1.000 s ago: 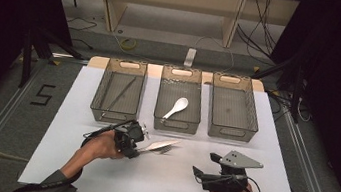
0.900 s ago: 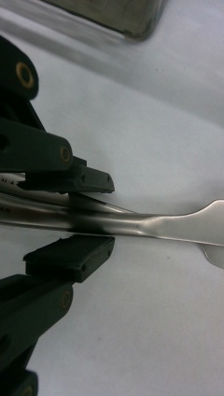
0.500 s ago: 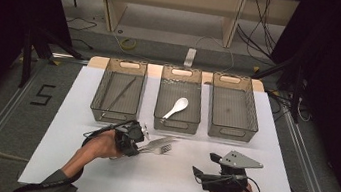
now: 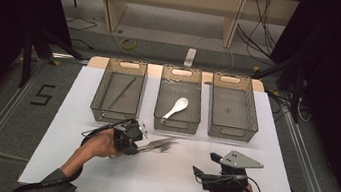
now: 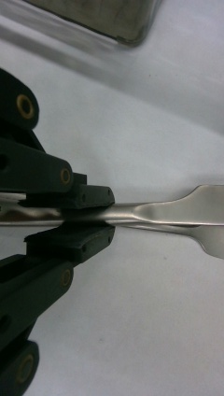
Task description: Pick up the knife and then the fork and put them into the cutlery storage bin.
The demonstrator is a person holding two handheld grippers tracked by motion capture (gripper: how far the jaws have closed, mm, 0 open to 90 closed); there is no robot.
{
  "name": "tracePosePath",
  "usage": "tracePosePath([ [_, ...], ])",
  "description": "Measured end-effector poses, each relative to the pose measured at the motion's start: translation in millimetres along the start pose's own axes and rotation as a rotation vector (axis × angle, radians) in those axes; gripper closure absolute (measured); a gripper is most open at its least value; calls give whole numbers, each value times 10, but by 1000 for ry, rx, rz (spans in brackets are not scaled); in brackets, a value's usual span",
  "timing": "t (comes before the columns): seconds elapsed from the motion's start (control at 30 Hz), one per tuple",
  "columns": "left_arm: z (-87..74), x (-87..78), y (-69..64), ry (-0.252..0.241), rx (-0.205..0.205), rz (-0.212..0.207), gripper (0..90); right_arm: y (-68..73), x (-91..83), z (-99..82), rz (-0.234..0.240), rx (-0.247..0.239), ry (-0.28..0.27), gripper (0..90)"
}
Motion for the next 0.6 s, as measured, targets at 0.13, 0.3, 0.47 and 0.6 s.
tracePosePath([
  [0.13,8,-40,23,-10,-11,-7,792,-1,-2,2,-1,-1,0,251],
  [0.3,20,-107,65,-35,-45,-6,793,0,0,4,-1,-1,-1,251],
  [0.47,81,-202,18,-65,-89,-47,794,16,4,29,4,-10,-18,252],
  [0.6,121,-235,-29,-82,-101,-75,794,79,21,52,16,-42,-25,252],
])
Point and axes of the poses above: each handheld gripper's, and its own axes: x roughly forward along the jaws, z roughly out of its top, y roughly to its left, the point moved 7 cm from there along x, roughly forward along the jaws, and after that the axes turned 12 degrees about -y, right-handed, at the moved point
